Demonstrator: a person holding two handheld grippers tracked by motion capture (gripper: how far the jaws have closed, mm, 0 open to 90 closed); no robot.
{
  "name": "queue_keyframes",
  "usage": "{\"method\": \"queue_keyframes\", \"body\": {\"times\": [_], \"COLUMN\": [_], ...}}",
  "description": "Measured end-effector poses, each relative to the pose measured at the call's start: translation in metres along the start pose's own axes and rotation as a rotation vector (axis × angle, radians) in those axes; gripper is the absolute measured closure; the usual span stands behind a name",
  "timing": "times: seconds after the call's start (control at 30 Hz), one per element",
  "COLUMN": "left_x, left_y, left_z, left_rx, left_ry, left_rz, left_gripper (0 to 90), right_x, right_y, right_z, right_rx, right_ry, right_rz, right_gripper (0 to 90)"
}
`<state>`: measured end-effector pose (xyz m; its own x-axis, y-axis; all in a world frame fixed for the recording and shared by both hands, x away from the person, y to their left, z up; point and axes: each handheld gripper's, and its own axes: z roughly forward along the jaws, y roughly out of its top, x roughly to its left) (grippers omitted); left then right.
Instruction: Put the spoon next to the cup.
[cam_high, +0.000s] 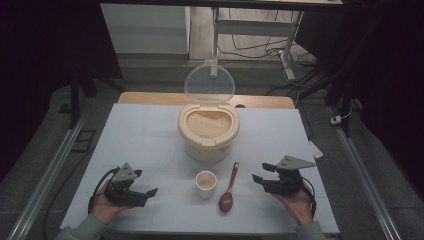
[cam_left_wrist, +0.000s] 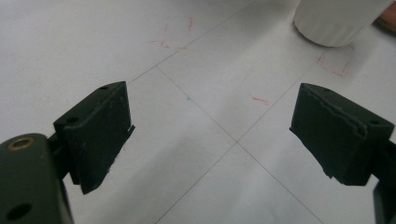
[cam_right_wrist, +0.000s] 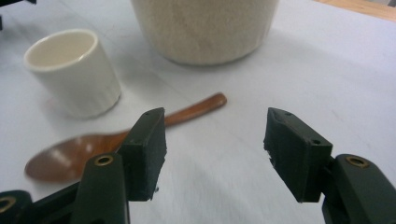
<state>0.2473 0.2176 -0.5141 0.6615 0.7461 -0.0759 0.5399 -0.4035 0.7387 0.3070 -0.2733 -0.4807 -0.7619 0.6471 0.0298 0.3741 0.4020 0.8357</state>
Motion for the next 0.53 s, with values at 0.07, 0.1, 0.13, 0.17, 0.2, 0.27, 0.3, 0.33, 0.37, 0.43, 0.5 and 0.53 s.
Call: {"method": "queue_keyframes", "body": {"times": [0.07,0.1,0.13,0.17,0.2,0.27,0.3,0.33,0.37,0.43,0.5,0.53], "left_x": [-0.001,-0.001,-0.001,0.000,0.000,0.000,-0.001,-0.001,-0.001,-0.001,0.000,0.000], "left_y": [0.000,0.000,0.000,0.000,0.000,0.000,0.000,0.000,0.000,0.000,0.000,0.000], "left_z": [0.000,0.000,0.000,0.000,-0.001,-0.001,-0.001,-0.001,-0.001,0.000,0.000,0.000], "left_rx": [-0.002,-0.003,-0.005,-0.007,-0.008,-0.009,-0.009,-0.009,-0.009,-0.009,-0.009,-0.009], "left_ry": [-0.002,-0.002,-0.002,-0.002,-0.002,-0.001,-0.001,-0.001,-0.002,-0.001,-0.001,-0.001], "left_rz": [0.000,0.000,0.000,-0.001,-0.002,0.001,0.002,0.002,0.002,0.001,0.001,0.001], "left_gripper": [12.2,12.2,12.1,12.1,12.1,12.1,12.1,12.1,12.1,12.1,12.1,12.1], "right_x": [0.000,0.000,0.001,0.001,0.001,0.001,0.001,0.001,0.001,0.000,0.000,0.000], "right_y": [-0.005,-0.007,-0.010,-0.011,-0.013,-0.015,-0.016,-0.016,-0.017,-0.016,-0.016,-0.016], "right_z": [-0.006,-0.009,-0.010,-0.012,-0.014,-0.016,-0.016,-0.016,-0.017,-0.018,-0.018,-0.019], "right_rx": [-0.015,-0.013,-0.023,-0.023,-0.021,-0.020,-0.022,-0.019,-0.017,-0.024,-0.030,-0.031], "right_ry": [0.003,0.001,0.008,0.009,0.011,0.014,0.010,0.012,0.007,0.006,0.007,0.006], "right_rz": [-0.005,-0.010,-0.009,-0.011,-0.009,-0.009,-0.010,-0.010,-0.015,-0.016,-0.014,-0.016], "right_gripper": [39.1,39.1,39.1,39.1,39.1,39.2,39.2,39.2,39.3,39.3,39.3,39.3]}}
